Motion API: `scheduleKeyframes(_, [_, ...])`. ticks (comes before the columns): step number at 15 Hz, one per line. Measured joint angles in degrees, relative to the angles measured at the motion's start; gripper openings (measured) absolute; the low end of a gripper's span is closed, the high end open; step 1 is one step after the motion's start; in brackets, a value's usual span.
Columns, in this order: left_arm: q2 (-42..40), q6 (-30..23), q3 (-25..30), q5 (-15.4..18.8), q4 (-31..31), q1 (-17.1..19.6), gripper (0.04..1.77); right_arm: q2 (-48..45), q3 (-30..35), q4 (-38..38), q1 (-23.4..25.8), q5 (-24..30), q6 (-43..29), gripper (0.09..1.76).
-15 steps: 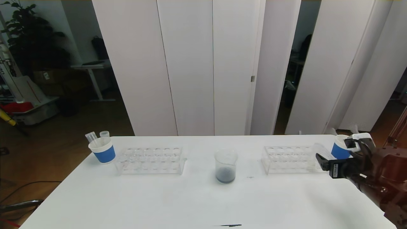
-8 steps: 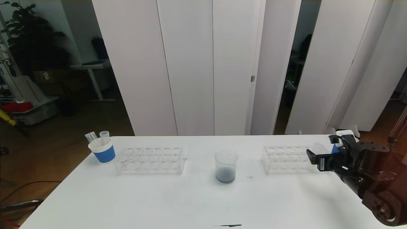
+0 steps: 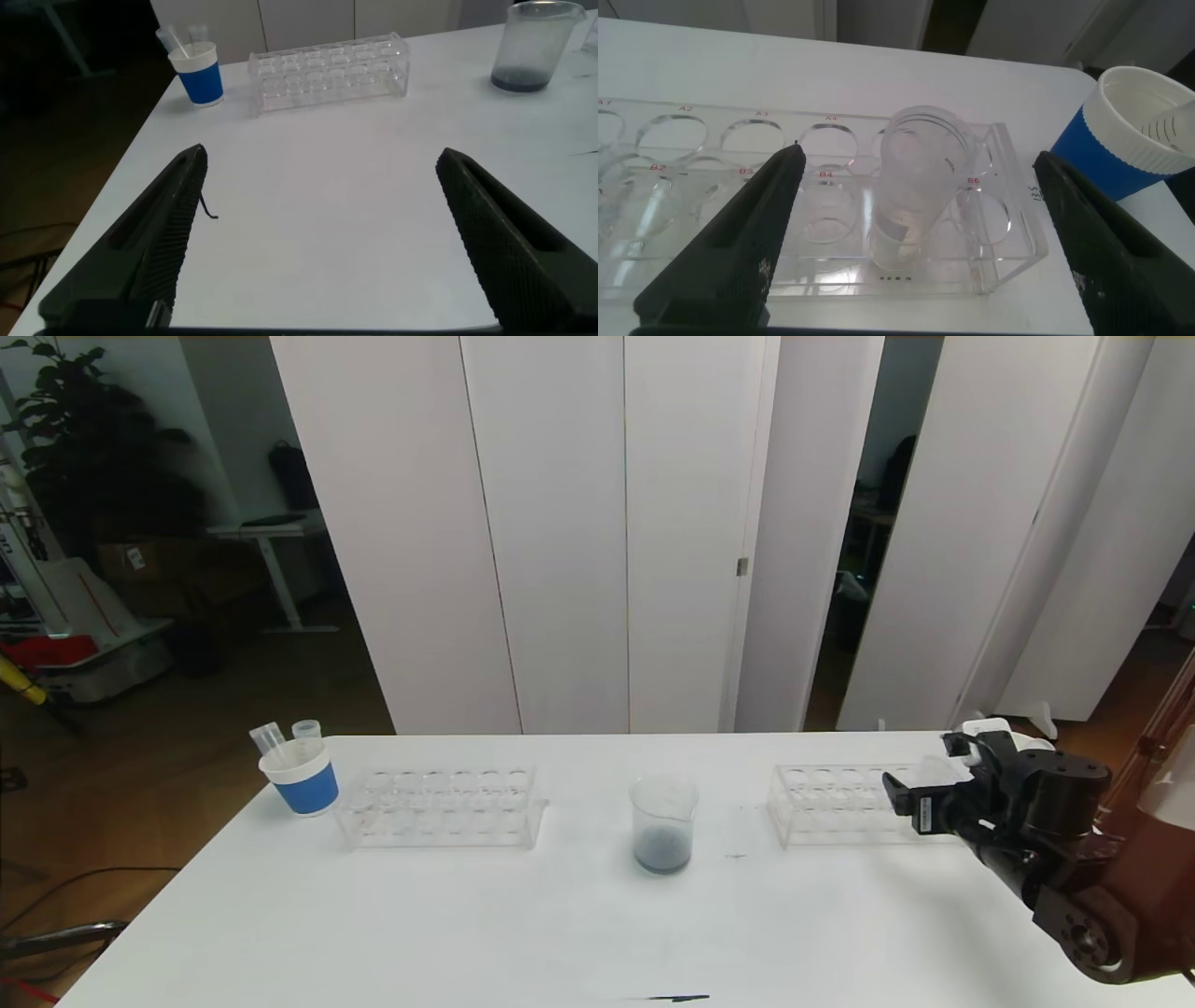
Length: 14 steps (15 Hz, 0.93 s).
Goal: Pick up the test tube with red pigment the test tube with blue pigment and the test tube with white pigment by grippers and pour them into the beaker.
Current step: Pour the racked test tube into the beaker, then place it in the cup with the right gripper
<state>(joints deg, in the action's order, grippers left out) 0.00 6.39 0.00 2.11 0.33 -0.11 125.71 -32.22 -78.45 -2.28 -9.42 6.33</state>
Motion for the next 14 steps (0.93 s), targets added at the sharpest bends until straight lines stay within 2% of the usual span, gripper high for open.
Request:
scheduleKeyframes(6, [0.0,-0.02,0.0,0.0,0.0,0.0,1.75,1.85,-2.21,0.09,0.16,-0.02,-0.07,1.75])
scheduleKeyframes(7, [0.0,0.0,0.0,0.0,0.0,0.0,1.75,2.21,-2.56,0.09,0.17,0.02,-0.07,1.64])
scheduleKeyframes(8, [0.0,0.0,0.0,0.0,0.0,0.0,1.75,2.55,-2.82,0.09,0.22,0.04,-0.11,1.37])
scheduleKeyframes(10, [0.0,0.0,0.0,0.0,0.0,0.0,1.75,3.18,-3.24,0.06,0.28,0.11,-0.38,0.55])
scheduleKeyframes(11, [0.0,-0.02,0.0,0.0,-0.02,0.01,1.75,3.45,-3.41,0.0,0.24,0.15,-0.52,0.44])
scheduleKeyframes(12, [0.0,0.0,0.0,-0.02,0.0,0.0,1.75,3.62,-3.56,-0.02,0.24,0.15,-0.6,0.62])
scheduleKeyframes(13, [0.0,0.0,0.0,0.0,0.0,0.0,1.75,3.8,-3.61,0.11,0.27,0.09,-0.55,0.68])
scheduleKeyframes(14, [0.0,-0.02,0.0,0.0,-0.02,0.0,1.75,3.95,-3.66,0.11,0.27,0.13,-0.57,0.58])
